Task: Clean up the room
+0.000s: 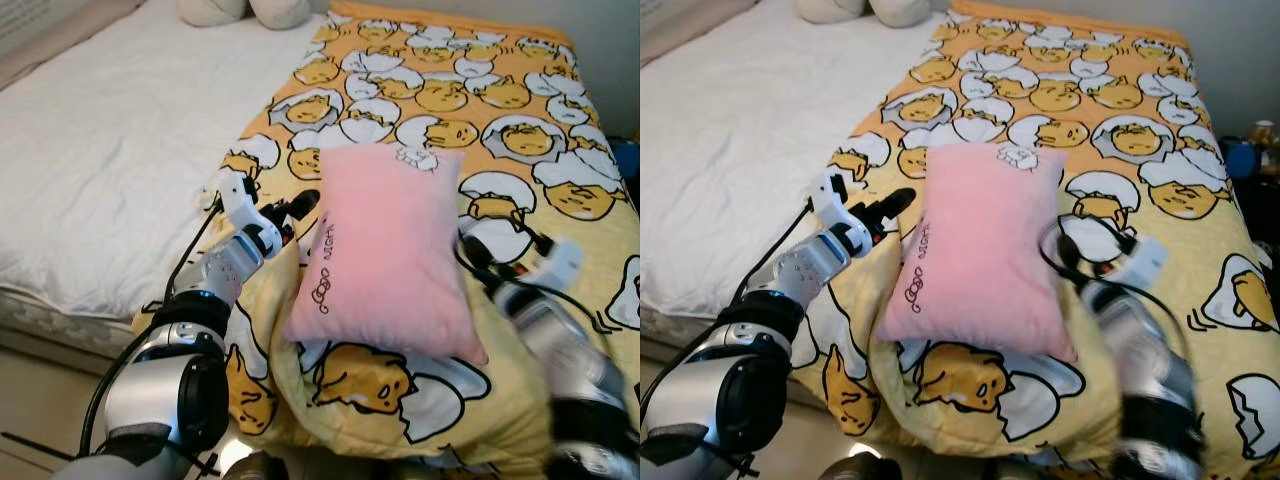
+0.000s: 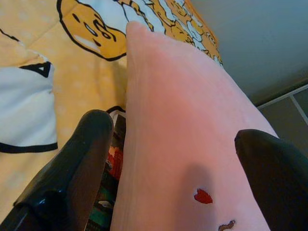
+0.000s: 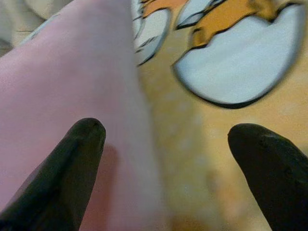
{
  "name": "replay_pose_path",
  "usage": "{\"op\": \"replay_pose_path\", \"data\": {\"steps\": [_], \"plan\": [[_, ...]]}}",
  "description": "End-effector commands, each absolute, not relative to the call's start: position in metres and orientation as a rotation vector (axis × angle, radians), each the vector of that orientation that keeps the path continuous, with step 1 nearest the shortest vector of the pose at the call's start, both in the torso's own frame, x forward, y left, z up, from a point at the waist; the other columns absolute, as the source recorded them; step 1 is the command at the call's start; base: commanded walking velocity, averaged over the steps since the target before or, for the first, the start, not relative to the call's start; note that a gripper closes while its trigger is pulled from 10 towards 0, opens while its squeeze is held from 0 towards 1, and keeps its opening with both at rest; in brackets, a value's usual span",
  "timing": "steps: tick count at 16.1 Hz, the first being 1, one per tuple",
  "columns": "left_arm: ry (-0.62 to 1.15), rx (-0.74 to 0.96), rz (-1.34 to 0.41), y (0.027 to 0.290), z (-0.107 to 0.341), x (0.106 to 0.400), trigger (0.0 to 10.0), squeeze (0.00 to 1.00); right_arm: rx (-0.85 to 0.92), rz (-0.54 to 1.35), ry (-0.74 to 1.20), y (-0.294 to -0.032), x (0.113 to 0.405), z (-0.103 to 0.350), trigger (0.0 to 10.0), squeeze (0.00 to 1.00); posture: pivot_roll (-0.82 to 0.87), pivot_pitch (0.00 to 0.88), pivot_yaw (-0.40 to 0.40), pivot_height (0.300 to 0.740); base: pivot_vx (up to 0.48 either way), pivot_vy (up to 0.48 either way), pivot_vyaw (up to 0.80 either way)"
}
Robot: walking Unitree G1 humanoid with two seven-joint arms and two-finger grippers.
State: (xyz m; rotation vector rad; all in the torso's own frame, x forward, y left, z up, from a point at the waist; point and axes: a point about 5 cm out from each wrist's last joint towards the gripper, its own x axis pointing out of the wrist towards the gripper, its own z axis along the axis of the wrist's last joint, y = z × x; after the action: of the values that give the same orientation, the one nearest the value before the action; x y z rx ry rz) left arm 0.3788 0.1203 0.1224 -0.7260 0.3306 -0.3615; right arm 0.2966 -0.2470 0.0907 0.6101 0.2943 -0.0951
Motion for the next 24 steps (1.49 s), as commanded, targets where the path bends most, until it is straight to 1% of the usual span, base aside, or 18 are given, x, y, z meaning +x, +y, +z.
{"op": "replay_pose_path", "data": {"steps": [1,2,4,6,9,12,15,16,17,18,21,24], "plan": [[0.315,-0.721,-0.359,0.123,0.124,0.379,10.0,0.00,0.609,-0.104,0.274,-0.255,0.293,0.101,10.0,0.07,-0.13,0.088,0.010,0.731,0.000,0.000,0.00],[0.314,-0.720,-0.359,0.123,0.124,0.378,10.0,0.00,0.614,-0.097,0.287,-0.256,0.289,0.102,10.0,0.07,-0.14,0.087,0.010,0.731,0.000,0.000,0.00],[0.314,-0.721,-0.359,0.122,0.123,0.378,10.0,0.00,0.627,-0.055,0.317,-0.251,0.287,0.102,10.0,0.07,-0.14,0.088,0.010,0.731,0.000,0.000,0.00],[0.311,-0.742,-0.368,0.118,0.121,0.378,10.0,0.00,0.650,0.058,0.380,-0.232,0.289,0.103,10.0,0.07,-0.14,0.078,0.002,0.731,0.000,0.000,0.00],[0.295,-0.790,-0.363,0.107,0.122,0.379,10.0,0.00,0.666,0.119,0.420,-0.217,0.292,0.098,10.0,0.07,-0.13,0.066,-0.009,0.731,0.000,0.000,0.00],[0.303,-0.768,-0.442,0.076,0.125,0.378,10.0,0.00,0.655,0.167,0.515,-0.197,0.299,0.079,10.0,0.07,-0.12,0.051,-0.015,0.731,0.000,0.000,0.00],[0.332,-0.748,-0.447,0.066,0.115,0.373,10.0,0.00,0.644,0.175,0.527,-0.187,0.304,0.074,10.0,0.07,-0.10,0.046,-0.018,0.731,0.000,0.000,0.00],[0.315,-0.753,-0.451,0.063,0.116,0.373,4.0,0.00,0.638,0.168,0.527,-0.187,0.305,0.072,10.0,0.08,-0.10,0.041,-0.020,0.731,0.000,0.000,0.00],[0.289,-0.777,-0.450,0.061,0.118,0.374,0.0,0.00,0.627,0.143,0.528,-0.188,0.305,0.069,6.2,0.08,-0.10,0.038,-0.020,0.731,0.000,0.000,0.00],[0.263,-0.794,-0.461,0.058,0.121,0.374,0.0,0.00,0.627,0.130,0.515,-0.191,0.305,0.068,0.0,0.08,-0.10,0.028,-0.024,0.731,0.000,0.000,0.00],[0.268,-0.746,-0.506,0.050,0.118,0.370,0.0,0.00,0.623,0.115,0.464,-0.192,0.310,0.070,0.0,0.08,-0.10,0.000,-0.008,0.731,0.000,0.000,0.00],[0.278,-0.707,-0.567,0.042,0.115,0.366,0.0,0.00,0.632,0.103,0.426,-0.190,0.313,0.071,0.0,0.07,-0.10,0.000,0.010,0.731,0.000,0.000,0.00]]}}
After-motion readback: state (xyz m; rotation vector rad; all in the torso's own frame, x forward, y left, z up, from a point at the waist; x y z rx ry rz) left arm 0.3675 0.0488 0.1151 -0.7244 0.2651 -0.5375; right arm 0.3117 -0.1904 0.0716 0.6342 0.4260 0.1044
